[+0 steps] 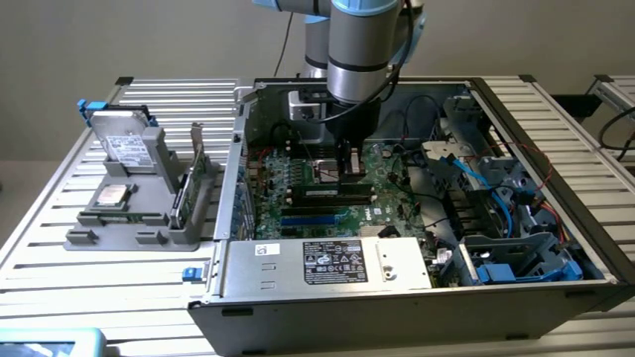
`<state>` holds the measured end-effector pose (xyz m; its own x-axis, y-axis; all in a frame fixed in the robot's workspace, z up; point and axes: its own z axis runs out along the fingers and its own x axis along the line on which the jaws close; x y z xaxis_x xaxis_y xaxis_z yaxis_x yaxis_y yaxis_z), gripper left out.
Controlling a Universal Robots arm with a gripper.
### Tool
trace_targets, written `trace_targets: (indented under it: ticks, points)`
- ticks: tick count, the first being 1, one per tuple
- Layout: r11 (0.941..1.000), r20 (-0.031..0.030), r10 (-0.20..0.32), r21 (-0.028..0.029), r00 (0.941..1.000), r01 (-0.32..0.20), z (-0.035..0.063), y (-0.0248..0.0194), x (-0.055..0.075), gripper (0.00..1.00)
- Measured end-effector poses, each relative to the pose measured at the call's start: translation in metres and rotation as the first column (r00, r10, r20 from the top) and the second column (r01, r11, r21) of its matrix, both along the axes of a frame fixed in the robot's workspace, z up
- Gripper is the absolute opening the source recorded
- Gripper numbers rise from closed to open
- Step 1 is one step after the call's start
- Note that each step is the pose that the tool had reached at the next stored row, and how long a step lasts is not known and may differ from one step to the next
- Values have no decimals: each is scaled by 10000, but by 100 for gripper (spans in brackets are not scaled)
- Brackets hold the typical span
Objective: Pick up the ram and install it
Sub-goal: 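Insert the ram into the slot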
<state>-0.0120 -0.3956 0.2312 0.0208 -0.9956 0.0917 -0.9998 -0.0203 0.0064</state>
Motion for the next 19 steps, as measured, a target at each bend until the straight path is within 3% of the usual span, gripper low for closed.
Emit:
trace_targets:
  ticks: [4, 10, 19]
  points:
    - [10000, -1, 0, -28, 10000, 0, -2, 0, 0, 13]
    - [10000, 0, -2, -35, 10000, 2, -10, 21, 0, 13]
    - [10000, 0, -2, -44, 10000, 2, -18, 18, -1, 13]
